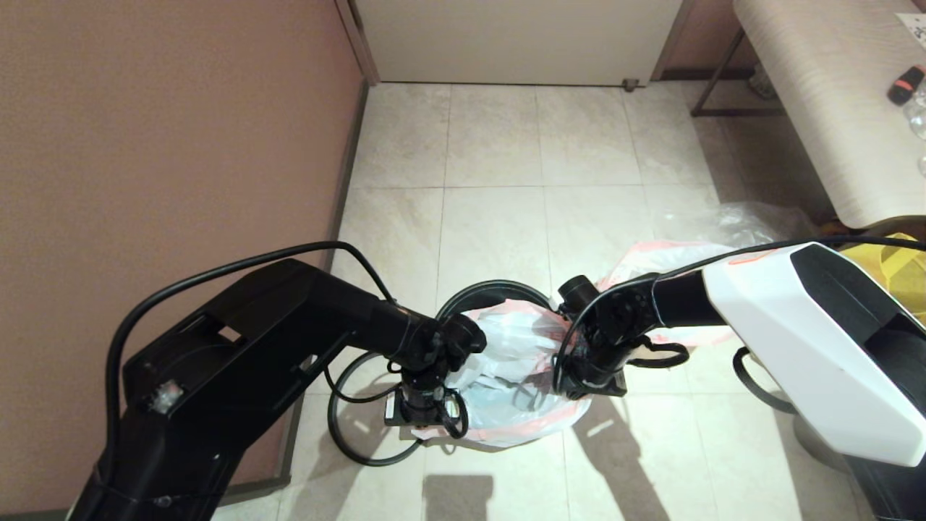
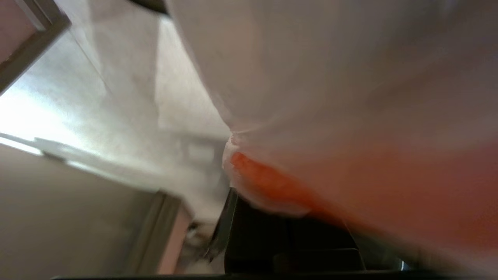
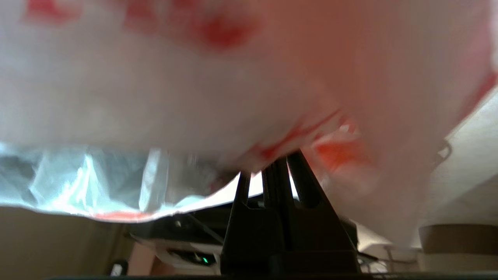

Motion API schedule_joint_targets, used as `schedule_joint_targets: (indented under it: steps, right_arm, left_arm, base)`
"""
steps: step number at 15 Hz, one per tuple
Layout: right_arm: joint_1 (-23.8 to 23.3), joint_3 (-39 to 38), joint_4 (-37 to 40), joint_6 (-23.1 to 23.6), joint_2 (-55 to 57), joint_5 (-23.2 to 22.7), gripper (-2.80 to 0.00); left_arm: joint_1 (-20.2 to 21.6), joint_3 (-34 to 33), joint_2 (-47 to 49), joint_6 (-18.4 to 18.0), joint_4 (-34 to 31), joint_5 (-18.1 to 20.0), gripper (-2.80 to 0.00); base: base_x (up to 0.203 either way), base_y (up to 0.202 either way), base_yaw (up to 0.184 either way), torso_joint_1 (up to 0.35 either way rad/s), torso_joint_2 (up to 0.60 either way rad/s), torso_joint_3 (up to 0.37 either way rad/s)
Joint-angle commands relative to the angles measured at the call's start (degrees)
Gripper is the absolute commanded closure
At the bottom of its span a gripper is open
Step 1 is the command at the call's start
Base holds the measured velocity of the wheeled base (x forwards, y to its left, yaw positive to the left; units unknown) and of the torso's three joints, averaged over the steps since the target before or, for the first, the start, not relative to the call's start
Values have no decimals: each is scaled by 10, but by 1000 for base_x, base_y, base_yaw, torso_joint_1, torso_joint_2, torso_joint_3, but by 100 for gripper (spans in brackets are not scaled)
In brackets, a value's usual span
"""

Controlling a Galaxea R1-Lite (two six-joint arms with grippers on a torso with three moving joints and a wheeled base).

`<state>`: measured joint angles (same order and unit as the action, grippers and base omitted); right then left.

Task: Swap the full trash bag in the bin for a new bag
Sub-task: Put the new garbage bag on the trash can

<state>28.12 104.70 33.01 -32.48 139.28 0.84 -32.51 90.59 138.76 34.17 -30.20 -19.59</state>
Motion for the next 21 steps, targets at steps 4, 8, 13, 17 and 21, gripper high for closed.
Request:
schedule_joint_targets:
  steps: [4, 8, 13, 17, 21]
  right_arm:
    - [-4, 17, -42, -30, 13, 34, 0]
    - [-12, 57, -44, -61, 9, 53, 0]
    - [-32, 58, -43, -62, -34, 55, 0]
    - [-41, 82, -56, -51, -22, 62, 0]
    - [-43, 82, -87, -37, -2, 87, 0]
  left_arm:
    - [13, 7, 14, 46, 77, -12, 0]
    - [19, 10, -24, 66, 84, -14, 0]
    - [33, 10, -87, 63, 71, -16, 0]
    - [43, 23, -44, 60, 68, -44, 0]
    - [37, 30, -20, 60, 59, -61, 0]
  base:
    - [0, 0, 0, 0, 0, 0]
    - [0, 0, 0, 0, 0, 0]
    - [0, 0, 0, 0, 0, 0]
    - [0, 0, 0, 0, 0, 0]
    - [0, 0, 0, 0, 0, 0]
